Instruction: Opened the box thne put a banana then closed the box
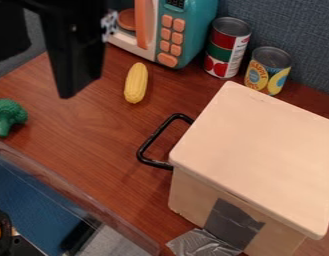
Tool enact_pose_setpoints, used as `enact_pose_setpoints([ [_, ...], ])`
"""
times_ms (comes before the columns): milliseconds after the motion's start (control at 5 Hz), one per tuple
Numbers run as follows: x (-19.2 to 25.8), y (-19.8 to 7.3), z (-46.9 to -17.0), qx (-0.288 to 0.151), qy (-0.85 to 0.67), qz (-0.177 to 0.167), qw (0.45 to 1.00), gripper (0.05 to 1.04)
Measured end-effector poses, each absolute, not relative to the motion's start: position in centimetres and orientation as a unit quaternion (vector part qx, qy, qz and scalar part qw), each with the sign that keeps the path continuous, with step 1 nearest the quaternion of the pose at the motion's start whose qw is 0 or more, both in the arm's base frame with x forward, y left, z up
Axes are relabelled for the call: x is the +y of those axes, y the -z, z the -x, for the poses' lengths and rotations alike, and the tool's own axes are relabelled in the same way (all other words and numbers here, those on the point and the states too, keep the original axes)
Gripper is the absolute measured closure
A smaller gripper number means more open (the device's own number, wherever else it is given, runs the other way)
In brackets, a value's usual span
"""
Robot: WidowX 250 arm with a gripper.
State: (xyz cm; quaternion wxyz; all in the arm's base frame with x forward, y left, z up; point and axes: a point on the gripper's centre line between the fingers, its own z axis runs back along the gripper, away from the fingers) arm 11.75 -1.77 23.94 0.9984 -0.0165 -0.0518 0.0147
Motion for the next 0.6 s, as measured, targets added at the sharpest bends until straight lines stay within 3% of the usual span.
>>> enact_pose_setpoints([
  [200,-1.7,-23.8,-11.9,-0.053,-0.010,0.017,0.998,0.083],
  [600,5.4,-22.8,-18.8,-0.114,-0.099,0.017,0.988,0.084],
])
